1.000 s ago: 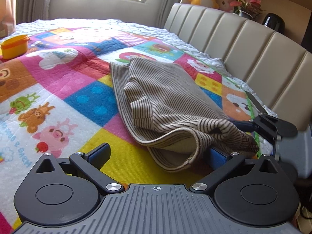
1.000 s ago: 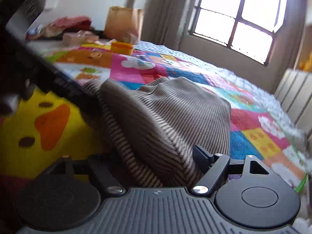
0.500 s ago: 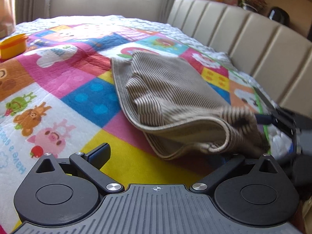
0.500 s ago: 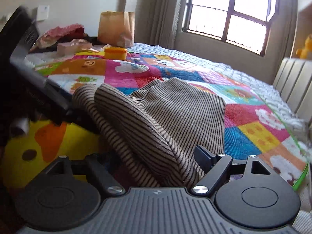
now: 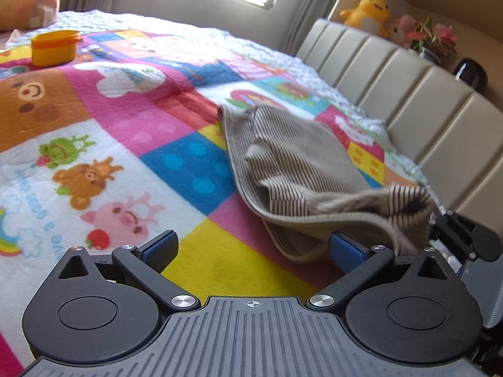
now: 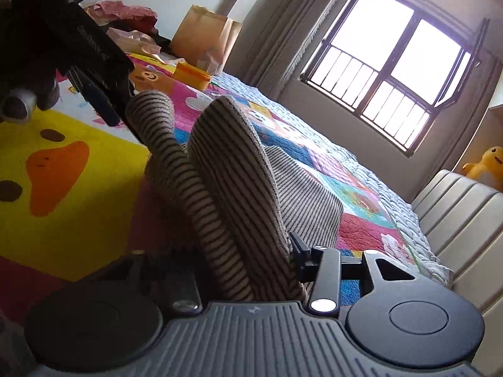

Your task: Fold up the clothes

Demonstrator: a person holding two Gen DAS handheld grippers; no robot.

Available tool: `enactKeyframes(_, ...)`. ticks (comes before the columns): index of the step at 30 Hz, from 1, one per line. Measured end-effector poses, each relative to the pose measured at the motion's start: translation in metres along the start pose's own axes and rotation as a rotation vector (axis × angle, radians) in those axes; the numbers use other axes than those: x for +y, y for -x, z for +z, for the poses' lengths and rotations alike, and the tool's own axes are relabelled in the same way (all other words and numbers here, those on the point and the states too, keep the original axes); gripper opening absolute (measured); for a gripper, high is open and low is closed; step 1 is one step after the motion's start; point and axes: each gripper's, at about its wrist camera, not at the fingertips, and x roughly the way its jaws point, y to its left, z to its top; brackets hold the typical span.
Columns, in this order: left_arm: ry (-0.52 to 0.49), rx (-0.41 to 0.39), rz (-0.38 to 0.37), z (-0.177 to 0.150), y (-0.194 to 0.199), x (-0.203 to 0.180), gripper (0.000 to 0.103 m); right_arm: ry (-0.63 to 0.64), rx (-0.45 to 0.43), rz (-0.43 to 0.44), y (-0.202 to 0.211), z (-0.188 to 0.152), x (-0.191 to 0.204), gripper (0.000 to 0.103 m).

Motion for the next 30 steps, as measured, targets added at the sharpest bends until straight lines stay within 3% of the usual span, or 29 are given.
enactKeyframes(4, 0.005, -0.061, 0.008, 0.019, 0.015, 0.009, 0.103, 0.026, 0.05, 0.067, 0.006, 0.003, -0.004, 0.031)
enactKeyframes(9, -0.169, -0.051, -0.048, 0.049, -0.014, -0.017, 0.103, 0.078, 0.11, 0.168, 0.024, 0.012, -0.01, 0.029)
enactKeyframes(14, -0.319, 0.041, -0.086, 0.057, -0.072, -0.044, 0.103, 0.185, 0.129, 0.258, 0.059, 0.034, -0.021, 0.029)
enactKeyframes(18, -0.416, 0.142, -0.078, 0.046, -0.109, -0.044, 0.103, 0.313, 0.122, 0.268, 0.073, 0.068, -0.043, 0.029)
enactKeyframes(22, -0.332, 0.174, -0.141, 0.043, -0.116, -0.016, 0.103, 0.371, 0.14, 0.326, 0.032, 0.098, -0.071, 0.032)
enactKeyframes(26, -0.33, 0.127, -0.092, 0.038, -0.099, -0.001, 0.103, 0.417, 0.17, 0.402, -0.039, 0.102, -0.082, 0.04)
enactKeyframes(28, -0.266, 0.1, -0.093, 0.04, -0.084, 0.013, 0.103, 0.4, 0.2, 0.416, -0.077, 0.097, -0.084, 0.043)
enactKeyframes(30, -0.21, 0.073, -0.109, 0.042, -0.068, 0.024, 0.103, 0.374, 0.224, 0.422, -0.11, 0.092, -0.086, 0.054)
